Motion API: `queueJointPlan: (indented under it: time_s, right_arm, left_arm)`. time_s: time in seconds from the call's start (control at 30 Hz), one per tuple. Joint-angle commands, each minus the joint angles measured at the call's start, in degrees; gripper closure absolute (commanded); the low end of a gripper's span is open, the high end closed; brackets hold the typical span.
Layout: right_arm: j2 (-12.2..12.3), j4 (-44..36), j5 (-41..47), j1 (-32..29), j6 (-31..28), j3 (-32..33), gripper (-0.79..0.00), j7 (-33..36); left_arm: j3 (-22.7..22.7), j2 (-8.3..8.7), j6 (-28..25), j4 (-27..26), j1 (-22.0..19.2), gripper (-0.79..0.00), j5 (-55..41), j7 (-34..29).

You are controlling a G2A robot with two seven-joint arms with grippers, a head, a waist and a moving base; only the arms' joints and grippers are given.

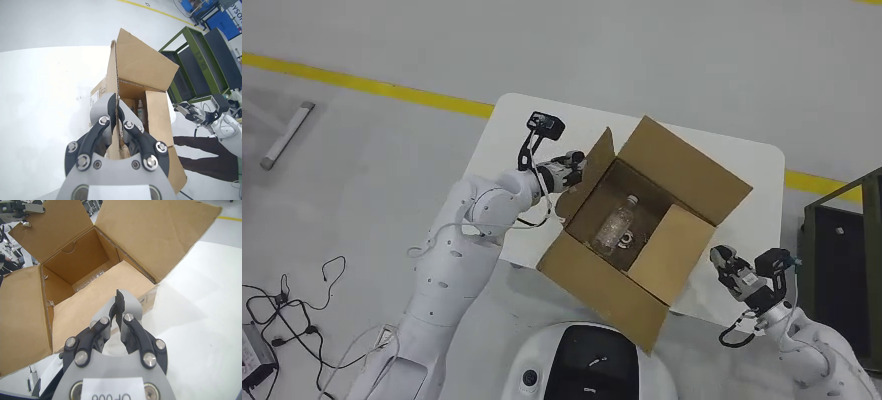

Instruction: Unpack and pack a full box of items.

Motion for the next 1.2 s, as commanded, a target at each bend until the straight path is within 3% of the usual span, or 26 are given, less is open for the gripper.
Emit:
queueJointPlan:
  time_s: [0.0, 0.4, 0.8, 1.0, 1.17]
  right_arm:
    - [0.14, -0.31, 0.27, -0.91, -0.02, 1.27, 0.0, -0.08]
    - [0.21, 1.56, 2.19, -0.35, -0.65, 2.13, 0.0, 2.04]
    - [-0.5, 1.95, 1.54, 1.98, 0.47, -2.24, 0.0, 2.61]
    - [-0.66, 1.6, 1.09, 2.41, 0.73, -3.21, 0.0, 2.89]
    - [-0.69, 1.15, 0.94, 2.29, 0.88, -3.26, 0.0, 2.87]
  left_arm:
    - [-0.95, 0.12, 1.32, 0.18, 0.33, 0.0, -0.98, 0.64]
    - [-3.68, 0.76, 9.71, 0.91, 3.37, 0.0, -0.48, 3.84]
    - [-8.66, 1.41, 23.15, -7.43, 11.49, 0.0, -0.03, 5.73]
    - [-9.34, 1.78, 23.83, -8.46, 14.58, 0.0, -0.21, 4.2]
    - [-9.31, 1.81, 23.89, -8.45, 14.68, 0.0, 0.02, 4.03]
